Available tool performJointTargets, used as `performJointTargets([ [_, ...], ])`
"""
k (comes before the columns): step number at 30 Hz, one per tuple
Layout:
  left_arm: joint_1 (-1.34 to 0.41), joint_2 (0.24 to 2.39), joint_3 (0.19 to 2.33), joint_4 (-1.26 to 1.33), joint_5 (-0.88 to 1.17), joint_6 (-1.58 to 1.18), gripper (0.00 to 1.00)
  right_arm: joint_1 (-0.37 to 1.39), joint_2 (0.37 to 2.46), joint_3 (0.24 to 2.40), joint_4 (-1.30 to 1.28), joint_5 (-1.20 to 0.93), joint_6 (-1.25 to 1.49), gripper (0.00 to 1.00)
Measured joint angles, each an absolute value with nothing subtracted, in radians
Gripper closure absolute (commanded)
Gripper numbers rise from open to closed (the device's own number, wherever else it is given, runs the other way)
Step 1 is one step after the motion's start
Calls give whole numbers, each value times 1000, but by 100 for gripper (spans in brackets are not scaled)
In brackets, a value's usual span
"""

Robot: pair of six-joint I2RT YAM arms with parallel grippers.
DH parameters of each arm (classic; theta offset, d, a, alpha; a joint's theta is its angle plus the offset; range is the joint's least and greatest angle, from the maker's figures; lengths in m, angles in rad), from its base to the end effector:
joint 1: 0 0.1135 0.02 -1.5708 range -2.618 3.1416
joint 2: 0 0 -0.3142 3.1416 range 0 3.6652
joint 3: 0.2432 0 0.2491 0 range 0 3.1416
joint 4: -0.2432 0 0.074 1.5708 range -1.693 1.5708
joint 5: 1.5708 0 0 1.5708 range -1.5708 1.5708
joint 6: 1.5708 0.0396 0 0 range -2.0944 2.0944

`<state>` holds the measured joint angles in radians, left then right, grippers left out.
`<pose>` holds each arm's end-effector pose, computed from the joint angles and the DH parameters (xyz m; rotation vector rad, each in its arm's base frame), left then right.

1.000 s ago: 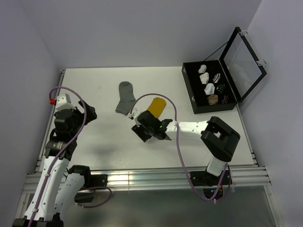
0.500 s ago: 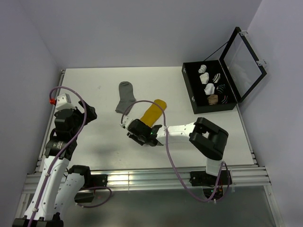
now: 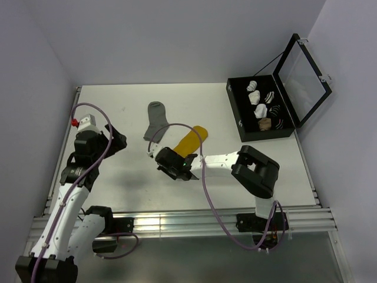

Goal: Roll the socks
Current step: Roll the sock at the center of the board.

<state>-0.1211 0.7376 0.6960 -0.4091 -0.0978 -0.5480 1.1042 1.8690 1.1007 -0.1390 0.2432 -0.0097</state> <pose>0.1331 -0.0123 0.3253 -0.4917 1.9740 -0.3246 0.1872 0.3504 0.2004 -1.2064 2.1323 0.1833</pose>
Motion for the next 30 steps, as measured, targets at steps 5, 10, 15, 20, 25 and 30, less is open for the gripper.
performJointTargets([
  [5,-154,838,685,-402,-14,-646,4,1043,1863,1108,-146,109,52,100],
  [10,-266,862,617,-348,4,-781,5,950,1850,1089,-110,-88,140,100],
  [15,-378,958,580,-279,-2,-906,7,859,1845,1034,-5,-284,237,100],
  [20,-476,1064,576,-193,-46,-1013,11,775,1842,949,124,-459,335,100],
  [25,-551,1188,574,-113,-74,-1110,18,724,1843,902,204,-553,400,100],
  [30,-590,1269,565,-79,-95,-1187,22,706,1844,896,247,-593,430,100],
])
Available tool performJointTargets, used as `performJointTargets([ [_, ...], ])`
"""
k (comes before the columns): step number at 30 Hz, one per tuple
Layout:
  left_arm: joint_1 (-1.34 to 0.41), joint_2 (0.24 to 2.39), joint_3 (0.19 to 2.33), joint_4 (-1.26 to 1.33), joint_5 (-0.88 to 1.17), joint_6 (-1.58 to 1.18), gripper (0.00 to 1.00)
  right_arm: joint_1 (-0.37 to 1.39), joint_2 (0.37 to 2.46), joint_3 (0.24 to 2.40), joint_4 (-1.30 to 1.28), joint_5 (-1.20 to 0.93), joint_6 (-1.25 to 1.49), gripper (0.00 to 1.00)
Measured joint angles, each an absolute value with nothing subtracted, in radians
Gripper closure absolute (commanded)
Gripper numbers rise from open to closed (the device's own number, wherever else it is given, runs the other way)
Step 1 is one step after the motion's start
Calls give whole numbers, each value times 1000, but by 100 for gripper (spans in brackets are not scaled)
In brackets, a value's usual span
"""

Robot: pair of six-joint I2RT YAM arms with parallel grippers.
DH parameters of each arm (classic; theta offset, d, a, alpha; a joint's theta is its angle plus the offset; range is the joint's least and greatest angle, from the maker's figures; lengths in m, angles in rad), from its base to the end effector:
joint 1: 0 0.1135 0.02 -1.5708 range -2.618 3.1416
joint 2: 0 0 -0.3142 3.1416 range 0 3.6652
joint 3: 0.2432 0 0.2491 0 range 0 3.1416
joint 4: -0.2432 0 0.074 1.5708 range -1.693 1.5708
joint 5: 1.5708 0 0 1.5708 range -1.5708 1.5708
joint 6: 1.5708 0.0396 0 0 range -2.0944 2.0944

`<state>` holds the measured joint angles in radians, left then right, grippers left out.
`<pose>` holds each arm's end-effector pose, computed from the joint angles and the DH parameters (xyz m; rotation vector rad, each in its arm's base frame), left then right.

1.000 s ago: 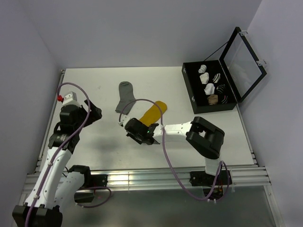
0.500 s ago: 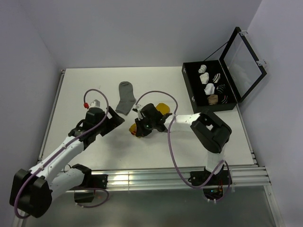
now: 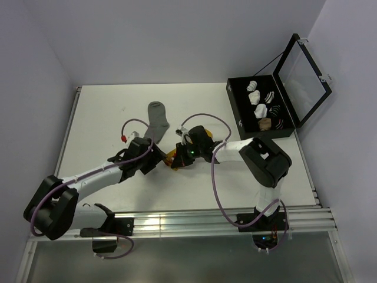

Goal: Roll the socks
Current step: Roll the sock at the center of the board.

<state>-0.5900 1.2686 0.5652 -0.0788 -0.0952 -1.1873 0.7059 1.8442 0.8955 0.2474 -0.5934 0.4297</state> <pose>0.1933 -0.1249 0.2229 -0.7759 2.3536 -0.7258 0.2719 0.2608 0.1856 -0.6758 2.3579 1.2324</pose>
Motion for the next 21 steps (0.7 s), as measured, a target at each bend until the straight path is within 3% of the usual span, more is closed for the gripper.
performJointTargets([
  [21,-607,1417,607,-56,-147,-1250,41,706,1887,898,262,-630,437,100],
])
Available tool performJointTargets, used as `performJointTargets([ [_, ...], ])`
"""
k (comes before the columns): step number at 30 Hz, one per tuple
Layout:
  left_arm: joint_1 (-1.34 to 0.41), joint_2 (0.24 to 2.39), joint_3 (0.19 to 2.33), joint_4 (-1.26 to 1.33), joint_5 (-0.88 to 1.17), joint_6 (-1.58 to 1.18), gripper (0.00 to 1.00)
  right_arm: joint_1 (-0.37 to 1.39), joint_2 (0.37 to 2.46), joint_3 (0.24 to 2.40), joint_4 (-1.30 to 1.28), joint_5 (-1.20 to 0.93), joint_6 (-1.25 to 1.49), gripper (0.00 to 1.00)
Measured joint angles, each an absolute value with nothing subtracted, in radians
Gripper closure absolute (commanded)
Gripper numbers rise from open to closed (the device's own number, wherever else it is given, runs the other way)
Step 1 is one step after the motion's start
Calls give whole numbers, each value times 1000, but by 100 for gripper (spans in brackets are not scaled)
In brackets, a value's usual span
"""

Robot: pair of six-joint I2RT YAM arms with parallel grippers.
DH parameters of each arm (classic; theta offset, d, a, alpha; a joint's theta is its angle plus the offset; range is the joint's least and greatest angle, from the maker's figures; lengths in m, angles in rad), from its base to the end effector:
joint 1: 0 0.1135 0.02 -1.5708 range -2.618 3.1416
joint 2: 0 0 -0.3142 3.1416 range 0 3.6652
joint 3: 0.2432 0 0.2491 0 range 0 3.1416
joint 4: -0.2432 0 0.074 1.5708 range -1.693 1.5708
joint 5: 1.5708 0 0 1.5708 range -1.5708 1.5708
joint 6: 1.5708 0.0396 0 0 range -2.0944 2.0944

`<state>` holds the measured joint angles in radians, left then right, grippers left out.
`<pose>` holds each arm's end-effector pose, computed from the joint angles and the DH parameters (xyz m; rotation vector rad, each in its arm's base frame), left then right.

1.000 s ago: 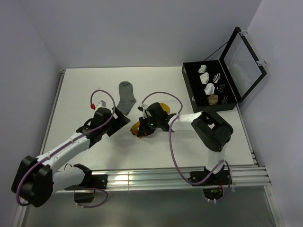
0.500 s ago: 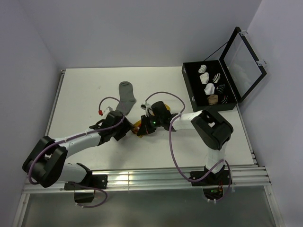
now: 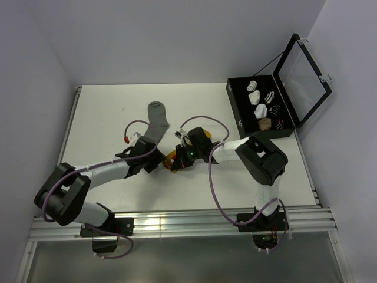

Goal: Roll the socks
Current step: Roll the sock at the center of the board.

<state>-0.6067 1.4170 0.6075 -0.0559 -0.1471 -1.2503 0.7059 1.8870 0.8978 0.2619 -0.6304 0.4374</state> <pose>0.2132 -0.1409 0.2042 -0.8663 2.3813 -0.6348 0.2739 0.2642 0.1726 -0.6856 2.3885 1.2711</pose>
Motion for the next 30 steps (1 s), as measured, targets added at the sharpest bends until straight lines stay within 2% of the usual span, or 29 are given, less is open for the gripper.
performJointTargets([
  [8,-607,1439,612,-57,-139,-1262,50,706,1888,904,260,-631,437,100],
  [19,-612,1456,646,-85,-137,-1274,83,706,1890,905,258,-628,437,98],
  [20,-612,1460,655,-94,-138,-1274,85,707,1890,905,258,-625,435,96],
  [21,-612,1466,664,-101,-138,-1272,92,707,1890,905,258,-620,434,93],
  [24,-612,1488,697,-139,-140,-1270,100,716,1885,905,254,-592,425,76],
  [25,-612,1499,712,-159,-141,-1267,100,722,1878,904,251,-579,420,67],
  [26,-612,1506,726,-175,-141,-1267,100,731,1868,902,248,-561,413,63],
  [28,-612,1526,760,-215,-144,-1260,100,756,1829,888,244,-506,389,55],
  [30,-612,1545,793,-247,-144,-1252,100,786,1786,869,243,-447,363,52],
])
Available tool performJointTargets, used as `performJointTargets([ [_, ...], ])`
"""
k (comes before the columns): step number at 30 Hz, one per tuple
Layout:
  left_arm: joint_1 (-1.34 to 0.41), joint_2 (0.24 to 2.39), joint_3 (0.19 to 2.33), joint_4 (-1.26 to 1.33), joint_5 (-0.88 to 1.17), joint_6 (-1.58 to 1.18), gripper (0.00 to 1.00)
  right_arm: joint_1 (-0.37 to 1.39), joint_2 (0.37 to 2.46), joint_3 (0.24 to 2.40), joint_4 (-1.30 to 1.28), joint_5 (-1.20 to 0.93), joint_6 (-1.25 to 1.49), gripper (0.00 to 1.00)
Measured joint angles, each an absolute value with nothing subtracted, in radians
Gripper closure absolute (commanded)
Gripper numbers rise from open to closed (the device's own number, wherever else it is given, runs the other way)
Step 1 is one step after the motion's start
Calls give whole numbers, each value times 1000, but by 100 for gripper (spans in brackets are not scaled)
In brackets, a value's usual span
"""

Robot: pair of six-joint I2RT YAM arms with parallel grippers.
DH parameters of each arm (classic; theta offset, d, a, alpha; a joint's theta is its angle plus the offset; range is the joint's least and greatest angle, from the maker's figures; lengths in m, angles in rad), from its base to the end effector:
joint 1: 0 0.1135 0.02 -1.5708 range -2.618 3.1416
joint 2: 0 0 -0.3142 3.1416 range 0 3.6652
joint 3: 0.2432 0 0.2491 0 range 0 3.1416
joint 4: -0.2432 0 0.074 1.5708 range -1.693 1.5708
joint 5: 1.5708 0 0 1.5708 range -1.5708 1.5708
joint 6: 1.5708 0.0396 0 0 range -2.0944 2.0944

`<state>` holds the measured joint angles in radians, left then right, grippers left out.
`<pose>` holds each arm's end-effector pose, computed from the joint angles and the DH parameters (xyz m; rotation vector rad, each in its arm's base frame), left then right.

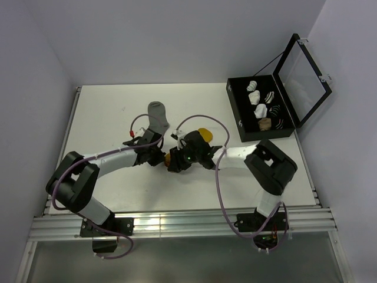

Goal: Roll the socks
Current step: Roll the sock at the center of the board.

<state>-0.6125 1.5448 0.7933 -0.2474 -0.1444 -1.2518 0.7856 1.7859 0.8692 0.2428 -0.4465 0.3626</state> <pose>0.2411 -0.1625 0.2112 -0.8835 2.4905 -0.5098 0.2477 0.2720 0.1966 -0.7591 2.2883 1.0831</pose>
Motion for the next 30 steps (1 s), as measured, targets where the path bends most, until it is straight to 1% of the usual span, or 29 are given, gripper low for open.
performJointTargets([
  [1,-612,1552,807,-261,-144,-1249,100,801,1764,860,245,-421,347,50],
  [8,-612,1604,872,-343,-131,-1227,100,888,1637,775,309,-240,252,49],
  [17,-590,1631,922,-419,-99,-1193,99,957,1647,733,395,-75,153,49],
  [30,-566,1649,944,-453,-68,-1166,99,1026,1739,743,433,28,68,49],
])
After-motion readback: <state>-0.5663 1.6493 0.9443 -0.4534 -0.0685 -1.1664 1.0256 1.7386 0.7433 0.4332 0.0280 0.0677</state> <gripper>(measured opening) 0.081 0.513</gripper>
